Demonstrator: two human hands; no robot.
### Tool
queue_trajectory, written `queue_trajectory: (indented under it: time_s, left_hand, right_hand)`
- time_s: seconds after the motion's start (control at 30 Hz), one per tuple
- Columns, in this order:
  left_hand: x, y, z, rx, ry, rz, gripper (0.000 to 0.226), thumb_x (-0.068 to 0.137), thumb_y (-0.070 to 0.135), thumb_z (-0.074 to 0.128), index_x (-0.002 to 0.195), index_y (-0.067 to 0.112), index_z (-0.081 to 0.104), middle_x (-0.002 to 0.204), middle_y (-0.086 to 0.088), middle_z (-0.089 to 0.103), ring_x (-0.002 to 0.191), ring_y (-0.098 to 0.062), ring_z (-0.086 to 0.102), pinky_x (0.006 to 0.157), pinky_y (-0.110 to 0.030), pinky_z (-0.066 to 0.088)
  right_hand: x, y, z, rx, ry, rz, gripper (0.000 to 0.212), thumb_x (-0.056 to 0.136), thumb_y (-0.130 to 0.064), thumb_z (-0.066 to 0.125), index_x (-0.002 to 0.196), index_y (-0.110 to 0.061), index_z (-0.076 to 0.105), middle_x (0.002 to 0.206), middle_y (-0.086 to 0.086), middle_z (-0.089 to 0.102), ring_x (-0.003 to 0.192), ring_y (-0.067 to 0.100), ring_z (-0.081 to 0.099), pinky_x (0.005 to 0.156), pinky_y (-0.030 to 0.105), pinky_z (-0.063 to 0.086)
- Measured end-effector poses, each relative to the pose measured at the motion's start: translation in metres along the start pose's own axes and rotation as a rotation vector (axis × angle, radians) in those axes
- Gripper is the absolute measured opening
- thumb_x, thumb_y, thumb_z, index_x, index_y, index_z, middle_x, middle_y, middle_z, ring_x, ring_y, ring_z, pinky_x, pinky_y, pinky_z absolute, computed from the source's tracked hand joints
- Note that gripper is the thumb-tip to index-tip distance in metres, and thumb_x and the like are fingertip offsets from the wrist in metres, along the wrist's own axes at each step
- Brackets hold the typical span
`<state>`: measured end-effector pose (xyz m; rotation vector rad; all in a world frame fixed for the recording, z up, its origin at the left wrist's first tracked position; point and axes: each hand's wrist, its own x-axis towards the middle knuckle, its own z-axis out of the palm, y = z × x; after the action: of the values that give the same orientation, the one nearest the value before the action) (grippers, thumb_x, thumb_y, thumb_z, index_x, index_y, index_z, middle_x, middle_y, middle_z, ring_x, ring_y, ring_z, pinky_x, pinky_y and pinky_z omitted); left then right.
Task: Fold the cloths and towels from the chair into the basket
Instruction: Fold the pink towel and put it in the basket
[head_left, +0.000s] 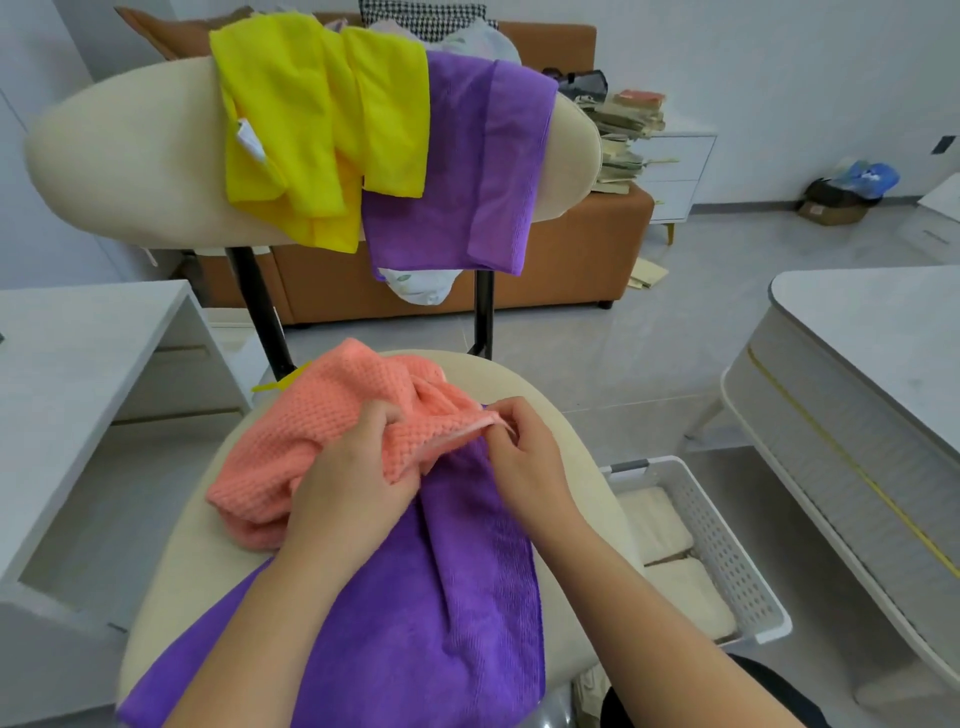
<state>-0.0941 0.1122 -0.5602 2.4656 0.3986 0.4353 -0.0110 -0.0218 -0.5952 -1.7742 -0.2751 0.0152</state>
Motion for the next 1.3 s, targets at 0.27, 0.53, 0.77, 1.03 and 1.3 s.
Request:
queue_trajectory:
  time_s: [0.27,0.53,0.77,1.03,1.3]
  left_hand:
    - [0.009,-0.021,0.001,0.116,0.204,0.027,0.020,0.074,0.004,0.064,0.092,0.013,0.061,0.095,-0.004,0.061,0.091,-0.029,0.056,0.074,-0.043,0.046]
    - [0.006,-0.017,-0.002,0.178,0.387,-0.173,0.043,0.069,0.000,0.063,0.108,0.016,0.056,0.113,-0.011,0.052,0.111,-0.035,0.047,0.094,-0.050,0.034]
    - [0.009,-0.017,0.004,0.144,0.205,0.042,0.047,0.063,0.014,0.074,0.106,0.024,0.058,0.111,0.003,0.059,0.111,-0.025,0.050,0.103,-0.055,0.026]
    - [0.000,0.001,0.015,-0.034,-0.124,0.228,0.056,0.072,0.058,0.064,0.123,0.042,0.047,0.103,0.028,0.050,0.095,0.005,0.035,0.103,-0.032,0.031]
    - [0.011,0.001,0.016,-0.480,0.036,0.019,0.029,0.085,0.003,0.047,0.072,0.028,0.052,0.063,0.019,0.057,0.059,0.004,0.050,0.056,-0.013,0.037]
  right_hand:
    - [-0.001,-0.006,-0.008,0.378,0.172,0.068,0.021,0.095,-0.007,0.039,0.087,-0.021,0.052,0.082,-0.004,0.055,0.075,0.004,0.051,0.070,0.019,0.044]
    - [0.009,-0.005,-0.017,0.533,0.293,0.254,0.019,0.096,-0.015,0.043,0.086,-0.024,0.057,0.085,-0.001,0.059,0.081,0.014,0.057,0.068,0.029,0.047]
    - [-0.001,-0.014,-0.024,0.409,0.069,0.150,0.023,0.095,-0.022,0.052,0.073,-0.021,0.059,0.068,0.002,0.061,0.064,0.011,0.057,0.055,0.024,0.047]
    - [-0.009,-0.013,-0.020,0.319,-0.099,0.083,0.018,0.092,-0.008,0.056,0.077,-0.018,0.060,0.060,0.015,0.046,0.052,0.022,0.043,0.044,0.040,0.047]
    - [-0.003,-0.009,-0.018,0.134,-0.226,-0.159,0.009,0.076,-0.021,0.070,0.083,-0.016,0.066,0.075,-0.013,0.064,0.073,0.001,0.058,0.070,0.016,0.047]
